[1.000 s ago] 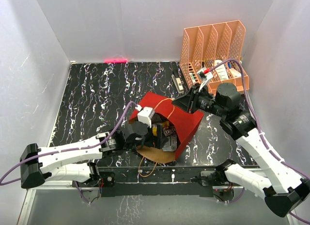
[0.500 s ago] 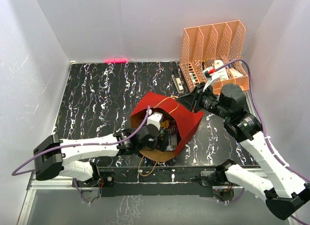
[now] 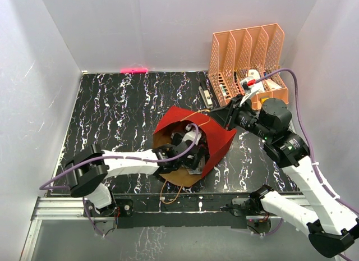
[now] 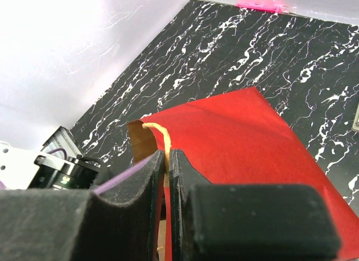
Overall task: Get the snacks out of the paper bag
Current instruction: Take out the snack from the paper bag.
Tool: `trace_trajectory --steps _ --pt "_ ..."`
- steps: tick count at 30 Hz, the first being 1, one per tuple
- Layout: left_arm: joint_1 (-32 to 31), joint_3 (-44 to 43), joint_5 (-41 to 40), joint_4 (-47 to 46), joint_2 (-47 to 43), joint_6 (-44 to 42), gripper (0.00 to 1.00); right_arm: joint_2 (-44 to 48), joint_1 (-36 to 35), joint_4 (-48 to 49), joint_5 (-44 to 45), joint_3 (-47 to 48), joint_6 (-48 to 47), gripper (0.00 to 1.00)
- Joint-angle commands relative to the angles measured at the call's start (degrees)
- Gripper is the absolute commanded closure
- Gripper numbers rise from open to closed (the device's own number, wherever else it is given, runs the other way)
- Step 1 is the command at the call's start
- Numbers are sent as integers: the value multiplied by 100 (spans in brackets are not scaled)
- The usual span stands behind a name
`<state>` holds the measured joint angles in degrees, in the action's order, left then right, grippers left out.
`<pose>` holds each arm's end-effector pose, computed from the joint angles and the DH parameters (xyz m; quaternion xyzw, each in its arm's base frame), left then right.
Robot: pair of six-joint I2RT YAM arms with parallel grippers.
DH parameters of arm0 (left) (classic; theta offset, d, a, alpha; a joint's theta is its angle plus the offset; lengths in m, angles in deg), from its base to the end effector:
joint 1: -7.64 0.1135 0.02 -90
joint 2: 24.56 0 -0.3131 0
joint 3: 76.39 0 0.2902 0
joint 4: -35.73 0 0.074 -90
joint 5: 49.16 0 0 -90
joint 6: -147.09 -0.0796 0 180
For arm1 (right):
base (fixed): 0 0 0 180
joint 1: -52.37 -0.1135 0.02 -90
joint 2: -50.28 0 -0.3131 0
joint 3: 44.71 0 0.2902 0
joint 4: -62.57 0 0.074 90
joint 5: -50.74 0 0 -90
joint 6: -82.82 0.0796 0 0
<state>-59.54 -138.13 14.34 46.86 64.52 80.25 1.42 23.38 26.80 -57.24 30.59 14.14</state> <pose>0.1826 -0.3424 0.2029 0.2362 0.8501 -0.1545 0.4447 0.1819 0.1289 0.4542 -0.1513 0.7445 0.3796 0.5280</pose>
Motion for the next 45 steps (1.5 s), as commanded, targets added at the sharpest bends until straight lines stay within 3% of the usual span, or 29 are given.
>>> trace_trajectory --steps 1,5,8,11,18,21,36,45 --pt "38 -516 -268 -275 448 -496 18 126 -9 149 150 333 -110 88" --pt "38 -787 -532 66 755 -352 35 190 -10 101 218 329 -119 88" --pt "39 -833 -603 296 711 -167 43 267 -10 46 263 279 -108 88" --pt "42 -878 -547 570 581 48 52 368 -10 21 357 186 -111 88" --pt "38 -843 -290 1021 114 577 87 360 -10 -14 400 212 -195 88" --pt "38 -795 -156 1173 -189 751 95 360 -8 -12 396 162 -199 88" --pt "45 -914 436 2957 -2380 1228 99 396 -10 -16 650 185 -309 88" --pt "47 -1765 -640 4275 -3302 1092 100 412 -10 47 708 168 -320 88"
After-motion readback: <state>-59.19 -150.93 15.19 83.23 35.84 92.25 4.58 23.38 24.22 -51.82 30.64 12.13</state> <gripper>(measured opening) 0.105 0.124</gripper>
